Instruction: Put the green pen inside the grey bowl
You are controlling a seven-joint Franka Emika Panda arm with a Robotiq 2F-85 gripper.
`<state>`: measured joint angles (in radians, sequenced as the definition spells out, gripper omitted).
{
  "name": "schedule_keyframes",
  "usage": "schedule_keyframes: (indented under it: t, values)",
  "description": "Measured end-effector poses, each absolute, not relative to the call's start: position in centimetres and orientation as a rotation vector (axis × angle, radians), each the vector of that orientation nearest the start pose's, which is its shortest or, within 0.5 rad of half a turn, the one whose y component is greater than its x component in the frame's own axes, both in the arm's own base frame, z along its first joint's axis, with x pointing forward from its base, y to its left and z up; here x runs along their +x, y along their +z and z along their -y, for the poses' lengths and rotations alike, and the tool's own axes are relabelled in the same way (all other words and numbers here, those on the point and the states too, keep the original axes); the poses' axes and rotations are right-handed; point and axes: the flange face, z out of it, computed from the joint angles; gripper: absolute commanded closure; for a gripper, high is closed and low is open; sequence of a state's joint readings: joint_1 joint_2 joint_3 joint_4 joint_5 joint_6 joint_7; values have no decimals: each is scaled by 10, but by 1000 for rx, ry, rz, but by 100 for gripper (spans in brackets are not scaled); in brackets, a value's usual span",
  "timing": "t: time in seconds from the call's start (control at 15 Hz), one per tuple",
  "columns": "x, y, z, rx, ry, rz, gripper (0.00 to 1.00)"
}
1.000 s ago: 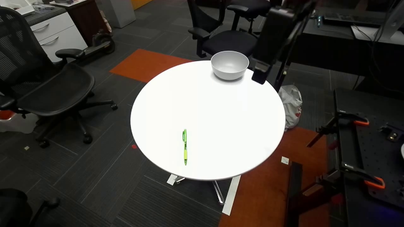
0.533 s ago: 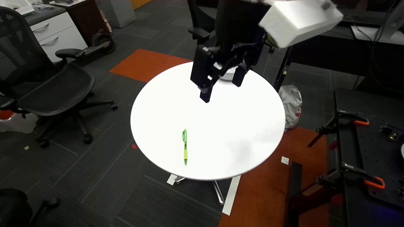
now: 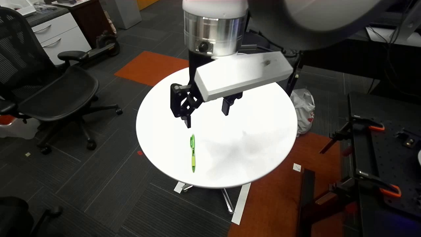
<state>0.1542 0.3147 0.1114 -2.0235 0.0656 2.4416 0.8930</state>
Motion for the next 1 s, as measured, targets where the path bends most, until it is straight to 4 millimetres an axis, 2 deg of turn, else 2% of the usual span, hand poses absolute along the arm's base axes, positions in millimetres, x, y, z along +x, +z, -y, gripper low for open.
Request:
schedule_keyframes:
  t: [0.4,1.0]
  values:
    - [621,251,-156,-2831,-13,-1127,0]
    - [656,193,-161,-2850,8,-1146,0]
